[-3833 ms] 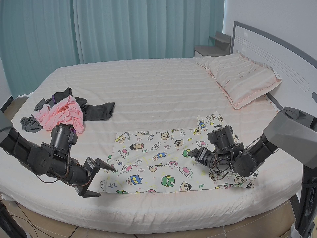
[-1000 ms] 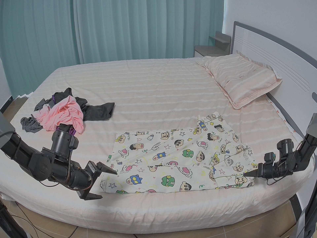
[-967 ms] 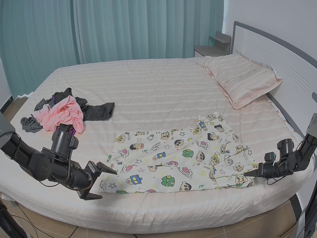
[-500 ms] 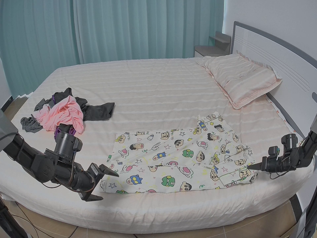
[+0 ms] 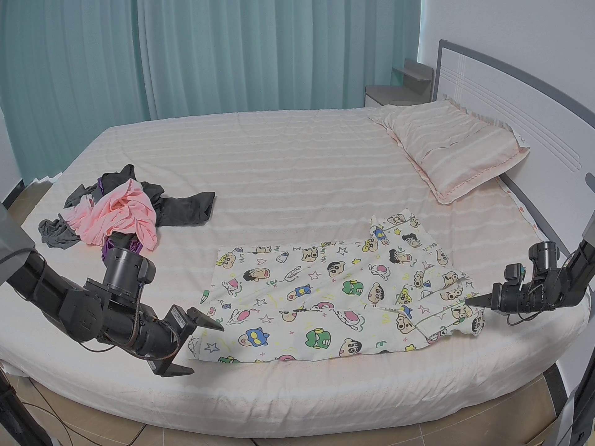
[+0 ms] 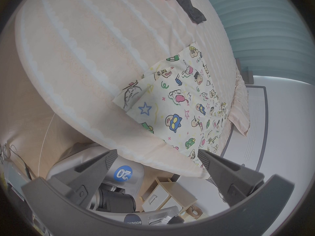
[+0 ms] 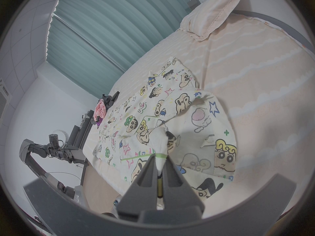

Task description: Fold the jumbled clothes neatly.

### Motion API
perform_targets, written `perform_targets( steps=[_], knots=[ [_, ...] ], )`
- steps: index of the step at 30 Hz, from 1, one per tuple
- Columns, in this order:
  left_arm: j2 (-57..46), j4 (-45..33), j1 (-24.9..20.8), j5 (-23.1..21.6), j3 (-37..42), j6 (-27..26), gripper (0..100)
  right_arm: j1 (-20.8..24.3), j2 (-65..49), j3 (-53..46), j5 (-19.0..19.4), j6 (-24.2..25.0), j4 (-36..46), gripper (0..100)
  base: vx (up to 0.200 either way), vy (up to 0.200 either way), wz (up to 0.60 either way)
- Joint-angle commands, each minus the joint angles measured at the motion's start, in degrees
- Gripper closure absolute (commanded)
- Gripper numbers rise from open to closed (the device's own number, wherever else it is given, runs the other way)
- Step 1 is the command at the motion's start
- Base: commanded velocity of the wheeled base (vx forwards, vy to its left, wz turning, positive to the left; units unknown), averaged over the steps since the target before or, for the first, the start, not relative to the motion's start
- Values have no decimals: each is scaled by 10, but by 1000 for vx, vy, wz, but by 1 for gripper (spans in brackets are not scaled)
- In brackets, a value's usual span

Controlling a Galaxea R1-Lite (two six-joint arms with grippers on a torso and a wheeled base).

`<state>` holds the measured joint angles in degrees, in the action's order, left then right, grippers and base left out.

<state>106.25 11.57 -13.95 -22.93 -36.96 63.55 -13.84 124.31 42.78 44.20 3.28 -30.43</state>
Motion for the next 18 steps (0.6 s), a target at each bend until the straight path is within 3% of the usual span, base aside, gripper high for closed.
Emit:
perform_targets(
  steps=[1,5,10,18],
  knots=[
    [-1,16,1,8,0,0,0,-3,8,2,1,0,-1,100,0,0,0],
    [-1,50,3,19,2,-4,0,-3,8,-1,1,0,-1,100,0,0,0],
    [16,83,5,42,-7,-145,0,-3,8,-3,3,0,-1,100,0,0,0],
    [99,101,5,67,-52,-249,0,-3,8,-12,3,-1,-1,100,0,0,0]
  ],
)
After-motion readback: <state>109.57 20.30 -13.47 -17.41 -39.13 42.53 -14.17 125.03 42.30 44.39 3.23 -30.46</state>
